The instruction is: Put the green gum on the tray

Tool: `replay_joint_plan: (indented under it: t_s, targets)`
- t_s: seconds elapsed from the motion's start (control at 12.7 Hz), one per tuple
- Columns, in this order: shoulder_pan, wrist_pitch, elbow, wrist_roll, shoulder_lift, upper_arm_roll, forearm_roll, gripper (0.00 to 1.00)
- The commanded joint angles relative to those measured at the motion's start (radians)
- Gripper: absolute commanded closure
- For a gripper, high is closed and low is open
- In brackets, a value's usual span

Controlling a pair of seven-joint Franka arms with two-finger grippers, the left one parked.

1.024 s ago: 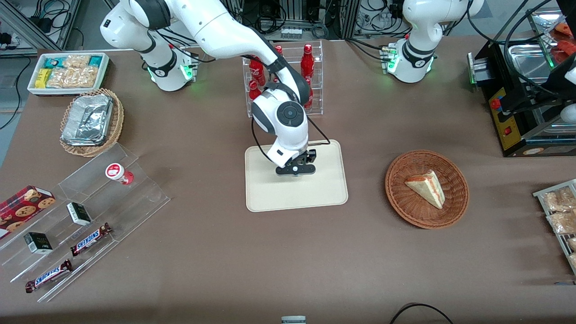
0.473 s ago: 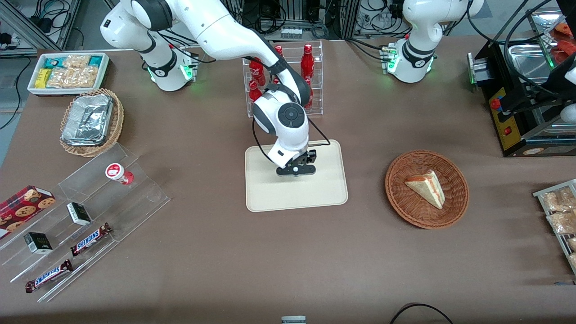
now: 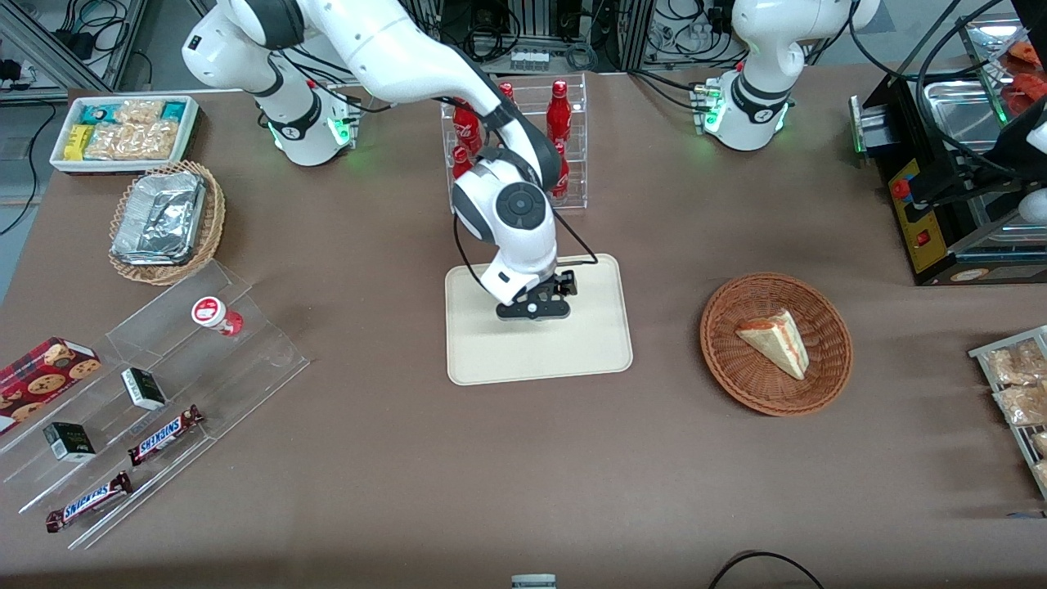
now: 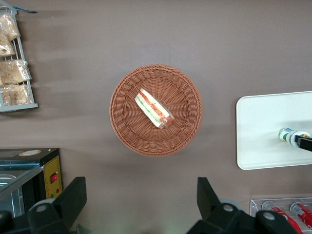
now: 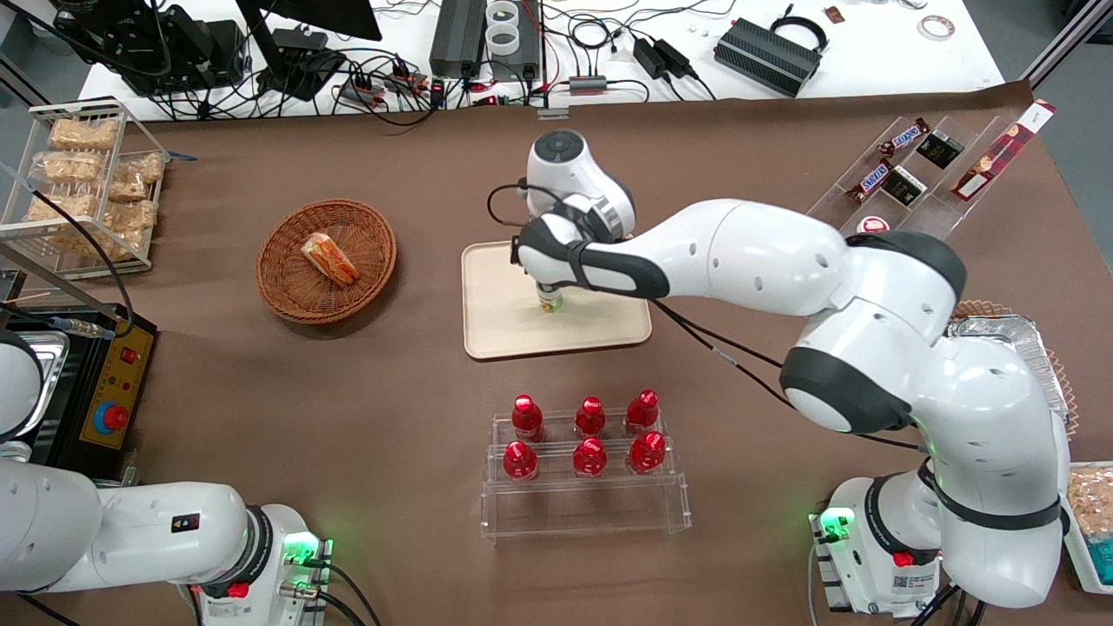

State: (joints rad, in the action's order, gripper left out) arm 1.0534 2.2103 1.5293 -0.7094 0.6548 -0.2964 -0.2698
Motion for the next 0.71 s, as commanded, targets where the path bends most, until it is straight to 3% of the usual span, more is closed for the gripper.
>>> replay_joint_plan:
  t_s: [0.0,0.39,0.55,0.63]
  targets:
    - [-0.032,-0.073,0.142,0.051,-0.212,-0.004,-0.017,0.0]
    - [-0.157,-0.22,0.291,0.209,-0.493,-0.004,0.026,0.0]
    - [-0.165,-0.337,0.292,0.209,-0.559,-0.004,0.177,0.0]
    - [-0.168,-0.393,0.292,0.209,-0.59,-0.004,0.216,0.0]
